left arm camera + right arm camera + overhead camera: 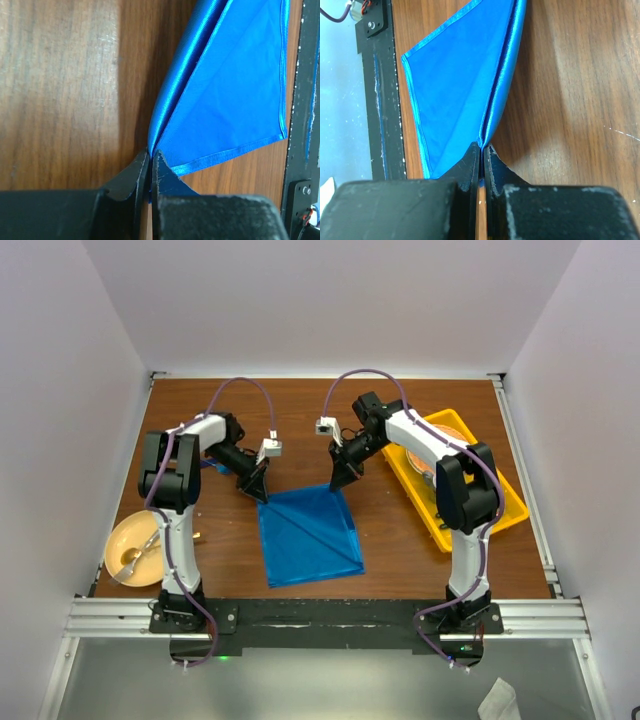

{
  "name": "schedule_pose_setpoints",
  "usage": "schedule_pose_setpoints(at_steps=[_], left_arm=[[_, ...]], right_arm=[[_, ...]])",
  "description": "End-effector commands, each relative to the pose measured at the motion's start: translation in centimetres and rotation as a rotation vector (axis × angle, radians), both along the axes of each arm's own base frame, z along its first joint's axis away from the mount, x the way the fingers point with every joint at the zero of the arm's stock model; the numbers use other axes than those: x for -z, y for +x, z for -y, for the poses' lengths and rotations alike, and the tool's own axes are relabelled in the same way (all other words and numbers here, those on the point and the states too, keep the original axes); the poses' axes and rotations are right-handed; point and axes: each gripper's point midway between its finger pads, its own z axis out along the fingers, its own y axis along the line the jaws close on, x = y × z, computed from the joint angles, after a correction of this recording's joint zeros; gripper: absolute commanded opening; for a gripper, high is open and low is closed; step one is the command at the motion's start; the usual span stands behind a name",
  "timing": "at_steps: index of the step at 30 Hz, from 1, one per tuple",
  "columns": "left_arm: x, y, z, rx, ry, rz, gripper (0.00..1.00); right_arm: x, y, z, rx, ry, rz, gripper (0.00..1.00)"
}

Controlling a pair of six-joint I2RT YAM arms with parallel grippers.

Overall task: Fold the napkin into a case and place the utensils inside
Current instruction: Pick up the upper triangle-folded napkin from the center of the board, then turn over the upper triangle folded napkin at the center of the board.

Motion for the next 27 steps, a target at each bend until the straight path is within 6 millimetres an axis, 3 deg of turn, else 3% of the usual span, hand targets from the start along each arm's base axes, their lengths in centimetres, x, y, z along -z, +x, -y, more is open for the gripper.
schedule_pose_setpoints(at_steps=[1,5,8,10,13,14,16,17,18,19,20,21,22,23,24,25,26,27], left_arm=[[-1.5,-0.4,-0.2,0.005,-0.03,0.029,0.03],[-2.2,0.0,-0.1,-0.035,-0.015,0.048,0.0],[-4.2,2.1,0.0,-0.117,0.0,0.102,0.0],[-6.5,4.4,0.1,-0.15,-0.005,0.203,0.0],[-10.3,8.3,0.0,-0.287,0.017,0.32,0.0],[-11.6,9.8,-0.4,-0.328,0.039,0.381,0.0],[-15.7,12.9,-0.5,-0.427,0.011,0.542,0.0],[-16.6,14.0,-1.1,-0.475,0.038,0.607,0.0],[-20.5,16.0,-1.4,-0.528,0.001,0.774,0.0],[-21.9,16.6,-1.7,-0.572,-0.002,0.834,0.0],[-23.4,16.6,-2.4,-0.608,0.02,0.916,0.0],[-25.2,17.4,-2.5,-0.625,0.01,1.016,0.0],[-24.9,17.2,-2.9,-0.618,0.038,1.063,0.0],[-26.4,16.8,-3.1,-0.623,0.055,1.135,0.0],[-27.0,16.7,-3.2,-0.616,0.058,1.194,0.0],[-25.0,16.1,-3.5,-0.581,0.102,1.209,0.0],[-25.3,15.2,-2.9,-0.55,0.098,1.252,0.0],[-24.2,14.6,-2.7,-0.515,0.117,1.26,0.0]], right_arm=[[-2.7,0.1,-0.3,-0.008,0.045,0.073,0.0],[-3.3,0.8,-0.4,0.026,0.039,0.09,0.0],[-4.3,2.6,0.0,0.08,0.031,0.161,0.0],[-5.4,4.4,0.3,0.115,0.035,0.229,0.0],[-8.6,8.2,1.1,0.192,0.043,0.391,0.0],[-9.6,10.2,1.4,0.234,0.038,0.483,0.0],[-11.6,12.7,1.9,0.291,0.052,0.603,0.0],[-14.0,14.8,2.0,0.342,0.076,0.731,0.0],[-15.4,15.8,2.2,0.372,0.092,0.798,0.0],[-15.7,16.4,2.4,0.392,0.097,0.841,0.0],[-19.2,17.6,2.5,0.429,0.155,0.985,0.0],[-18.7,17.7,2.6,0.436,0.161,1.014,0.0],[-19.4,18.0,2.7,0.432,0.176,1.081,0.0],[-22.0,18.2,2.8,0.439,0.224,1.191,0.0],[-20.3,18.1,3.1,0.431,0.205,1.204,0.0],[-21.4,18.2,3.1,0.418,0.23,1.3,0.0],[-21.7,17.7,3.2,0.403,0.24,1.351,0.0],[-18.4,16.9,2.9,0.362,0.215,1.345,0.0]])
